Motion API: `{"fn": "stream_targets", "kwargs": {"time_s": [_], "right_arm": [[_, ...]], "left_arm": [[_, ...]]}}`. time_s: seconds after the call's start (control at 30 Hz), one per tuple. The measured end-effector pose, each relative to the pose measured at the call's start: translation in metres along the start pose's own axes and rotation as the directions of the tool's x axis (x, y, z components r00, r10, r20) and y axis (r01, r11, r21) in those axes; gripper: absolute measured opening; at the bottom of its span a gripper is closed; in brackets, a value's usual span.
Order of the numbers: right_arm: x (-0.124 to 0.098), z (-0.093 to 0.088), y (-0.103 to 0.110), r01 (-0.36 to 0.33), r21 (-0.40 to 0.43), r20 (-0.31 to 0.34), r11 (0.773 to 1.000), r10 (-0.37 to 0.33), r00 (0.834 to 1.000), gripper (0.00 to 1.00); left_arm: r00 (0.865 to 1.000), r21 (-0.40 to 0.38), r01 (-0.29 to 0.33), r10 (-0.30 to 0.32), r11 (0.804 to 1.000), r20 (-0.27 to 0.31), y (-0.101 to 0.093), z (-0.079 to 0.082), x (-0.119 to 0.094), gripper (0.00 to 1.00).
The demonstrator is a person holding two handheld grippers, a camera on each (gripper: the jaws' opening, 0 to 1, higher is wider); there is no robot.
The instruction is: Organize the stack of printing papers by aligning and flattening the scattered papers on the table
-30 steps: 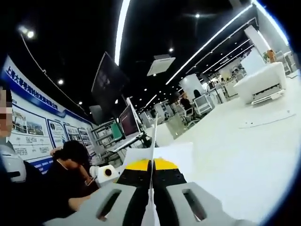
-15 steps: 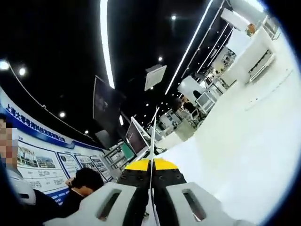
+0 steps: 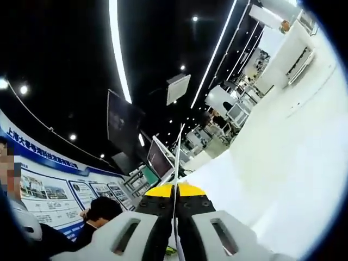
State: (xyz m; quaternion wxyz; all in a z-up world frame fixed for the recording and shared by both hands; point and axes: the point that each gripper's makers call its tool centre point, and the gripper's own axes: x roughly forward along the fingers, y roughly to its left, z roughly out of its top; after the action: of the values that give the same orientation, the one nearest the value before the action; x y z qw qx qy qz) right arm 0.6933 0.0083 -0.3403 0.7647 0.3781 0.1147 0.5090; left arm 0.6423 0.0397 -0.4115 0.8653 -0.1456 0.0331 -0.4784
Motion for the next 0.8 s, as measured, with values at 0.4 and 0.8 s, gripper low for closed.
{"fn": "stream_targets", "kwargs": {"time_s": [0.4, 0.8], "right_arm": [[0.008, -0.009, 0.003, -0.010, 0.018, -0.012, 1.000, 0.011, 1.000, 0.00], [0.007, -0.014, 0.000, -0.011, 0.051, 0.013, 0.999, 0.010, 1.000, 0.00]], "left_arm": [[1.000, -0.002, 0.000, 0.000, 1.000, 0.003, 0.000, 0.001, 0.000, 0.26], [1.000, 0.026, -0.010, 0.010, 1.000, -0.006, 0.002, -0.001, -0.001, 0.23]]}}
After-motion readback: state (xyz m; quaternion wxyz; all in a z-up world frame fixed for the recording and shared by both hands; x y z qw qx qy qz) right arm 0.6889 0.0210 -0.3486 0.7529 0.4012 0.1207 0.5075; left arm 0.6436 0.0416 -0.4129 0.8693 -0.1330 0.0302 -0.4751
